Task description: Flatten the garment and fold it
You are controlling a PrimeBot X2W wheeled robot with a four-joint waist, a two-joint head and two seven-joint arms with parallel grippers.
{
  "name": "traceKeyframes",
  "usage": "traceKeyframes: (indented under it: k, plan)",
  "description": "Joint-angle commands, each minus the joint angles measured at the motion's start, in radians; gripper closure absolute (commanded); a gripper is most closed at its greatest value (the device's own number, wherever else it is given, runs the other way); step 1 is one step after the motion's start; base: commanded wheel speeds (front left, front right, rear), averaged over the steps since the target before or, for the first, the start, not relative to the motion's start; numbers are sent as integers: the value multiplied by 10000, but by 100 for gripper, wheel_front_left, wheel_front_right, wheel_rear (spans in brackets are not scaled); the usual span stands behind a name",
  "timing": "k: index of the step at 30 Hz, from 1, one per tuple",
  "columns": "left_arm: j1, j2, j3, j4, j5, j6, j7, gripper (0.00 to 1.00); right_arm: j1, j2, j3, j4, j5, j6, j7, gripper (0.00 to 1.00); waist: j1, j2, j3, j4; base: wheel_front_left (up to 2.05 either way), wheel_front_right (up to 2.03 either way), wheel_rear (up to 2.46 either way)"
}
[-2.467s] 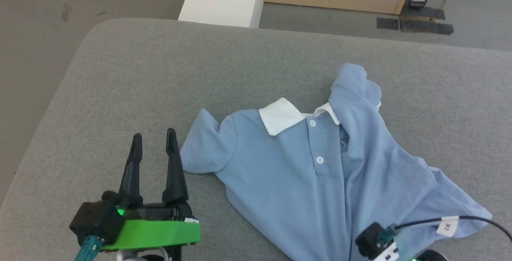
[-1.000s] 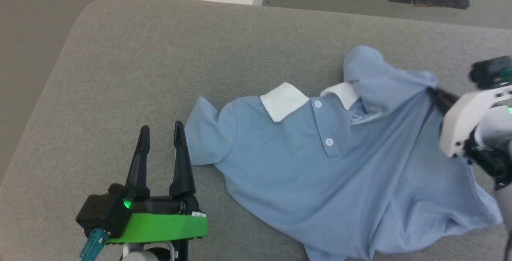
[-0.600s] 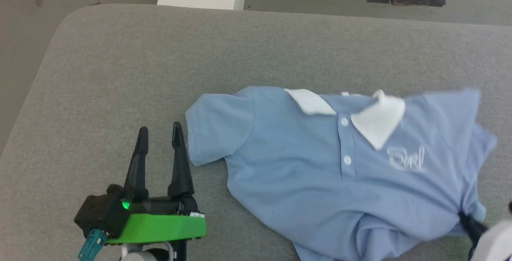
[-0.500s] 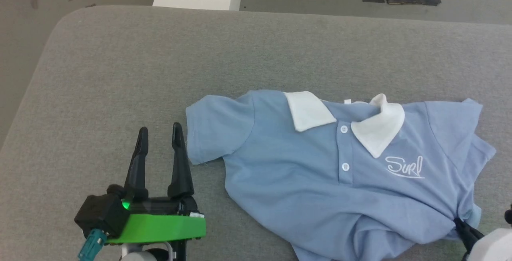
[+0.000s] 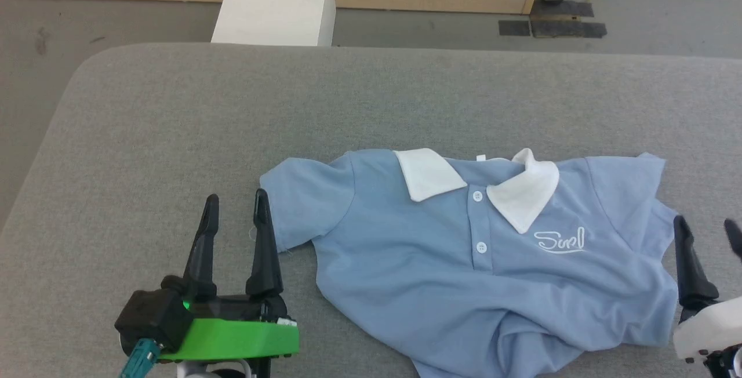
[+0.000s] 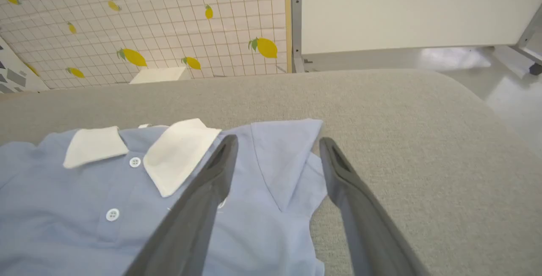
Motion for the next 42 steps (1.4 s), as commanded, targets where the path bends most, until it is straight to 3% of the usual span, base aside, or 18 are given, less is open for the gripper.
traceKeyframes:
  k: [1,8,11,16,22,26,30,39,42]
  plan:
    - [100,-22,-4,-44,94,-76,-36,0,-83,152,50,-190,-274,-13,-518,0,-1,0,-130,-63,0,0,0]
    - [528,-22,-146,122,717,-112,-36,0,666,526,432,62,-1078,-13,-3129,0,-1,0,-388,-162,0,0,0]
    - [712,-22,-155,163,757,-83,-36,0,1016,537,538,558,-683,-13,-3796,0,-1,0,-430,-219,0,0,0]
    - [559,-22,4,201,1018,-125,-36,0,1020,541,733,1118,-291,-13,-4305,0,-1,0,-282,-346,0,0,0]
    - [-839,431,94,1162,1552,-798,264,0,626,542,781,1338,-176,-13,-4547,0,-1,0,208,-305,0,0,0]
    - [-2666,1053,167,1950,1424,-1305,2106,0,379,542,844,1388,-144,-13,-4628,0,-1,0,672,-313,0,0,0]
    - [-4264,1504,339,2815,741,-1624,4659,0,121,543,932,1421,-98,-13,-4692,0,-1,0,1136,-432,0,0,0]
    - [-5884,2272,1067,5112,-828,-1428,9595,0,-392,543,1045,1459,7,-13,-4782,0,-1,0,1966,-1090,0,0,0]
    - [-5935,2518,1136,5252,-1004,-1270,10618,0,-494,543,1026,1497,35,-13,-4798,0,-1,0,2186,-1261,0,0,0]
